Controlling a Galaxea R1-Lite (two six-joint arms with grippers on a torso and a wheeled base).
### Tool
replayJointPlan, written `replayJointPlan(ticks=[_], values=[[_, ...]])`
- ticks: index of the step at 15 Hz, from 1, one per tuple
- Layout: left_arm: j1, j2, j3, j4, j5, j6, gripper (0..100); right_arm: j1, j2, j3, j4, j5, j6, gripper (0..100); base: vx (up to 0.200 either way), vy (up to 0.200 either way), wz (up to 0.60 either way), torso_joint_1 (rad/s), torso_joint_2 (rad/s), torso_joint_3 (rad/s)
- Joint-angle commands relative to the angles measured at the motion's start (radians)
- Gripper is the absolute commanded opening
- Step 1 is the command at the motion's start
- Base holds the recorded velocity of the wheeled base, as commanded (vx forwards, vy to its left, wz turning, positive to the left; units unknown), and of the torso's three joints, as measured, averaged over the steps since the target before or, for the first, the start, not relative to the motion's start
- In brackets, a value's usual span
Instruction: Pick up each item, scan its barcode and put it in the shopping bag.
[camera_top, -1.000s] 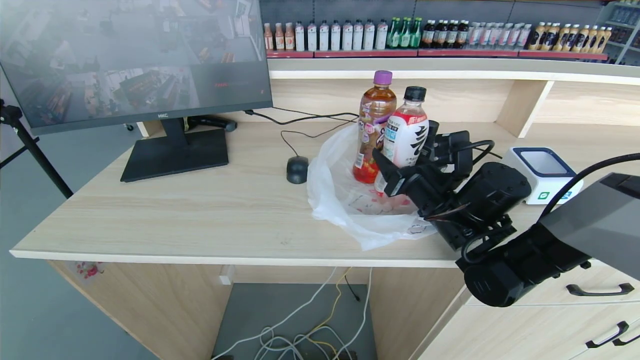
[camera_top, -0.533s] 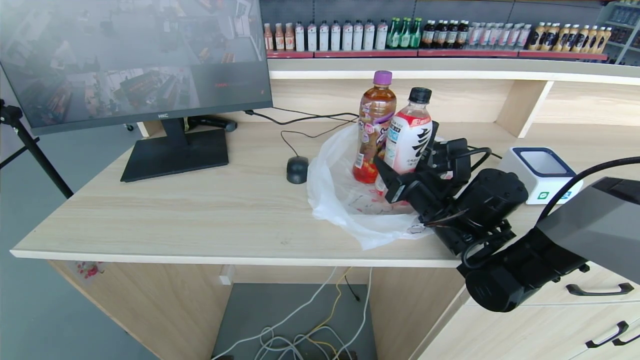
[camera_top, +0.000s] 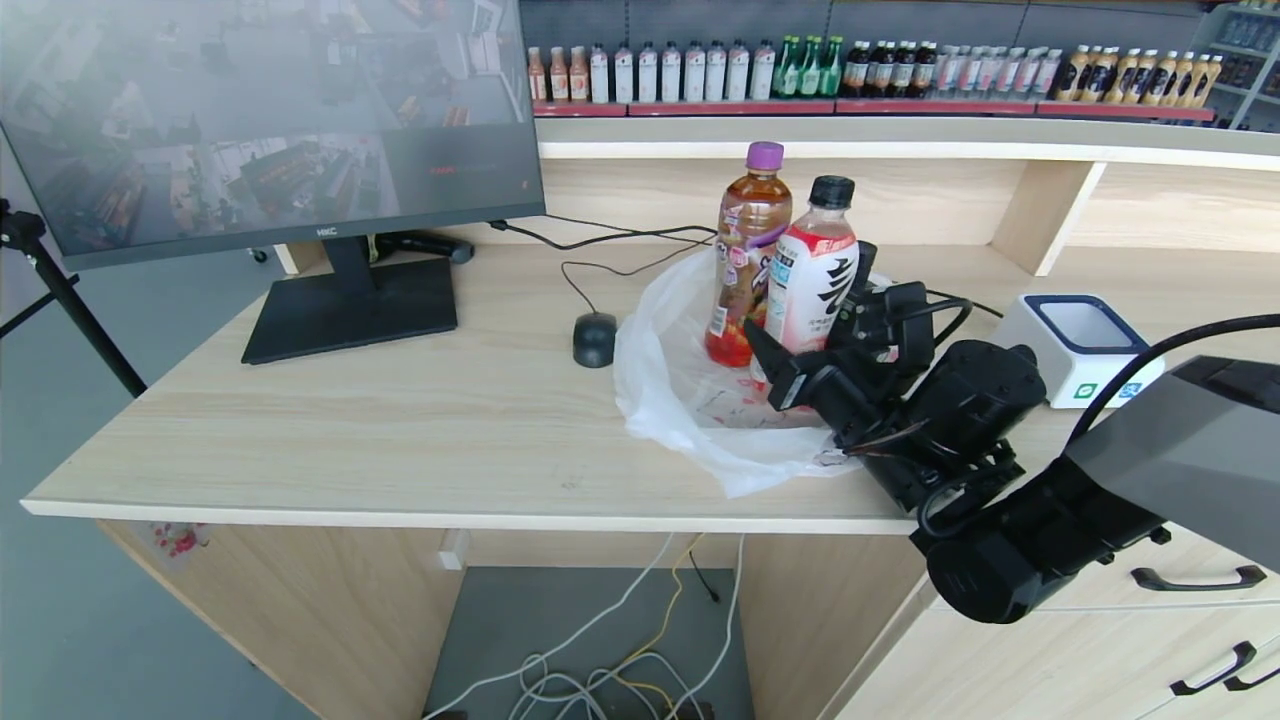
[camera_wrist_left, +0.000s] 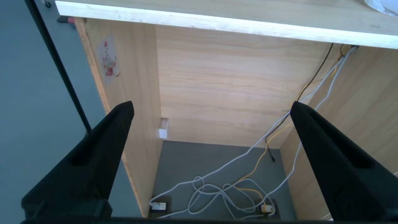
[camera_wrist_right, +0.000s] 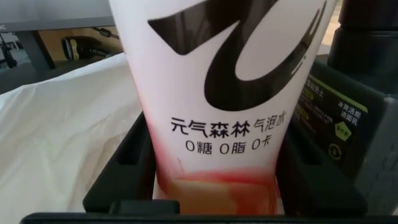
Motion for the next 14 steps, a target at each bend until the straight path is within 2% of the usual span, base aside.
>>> replayJointPlan(ticks=[1,7,14], values=[[0.0,0.0,0.0,0.0,-0.001,0.0,100,0.0,0.0,-0.001,-0.011,0.001,0.0,100,0.0,0.0,0.0,0.0,0.0,0.0],[0.0,0.0,0.0,0.0,0.0,0.0,100,0.004,-0.036,0.016,-0.011,0.002,0.001,100,0.0,0.0,0.0,0.0,0.0,0.0],[0.0,0.0,0.0,0.0,-0.001,0.0,100,0.023,-0.174,0.1,-0.011,0.002,-0.003,100,0.0,0.0,0.0,0.0,0.0,0.0]])
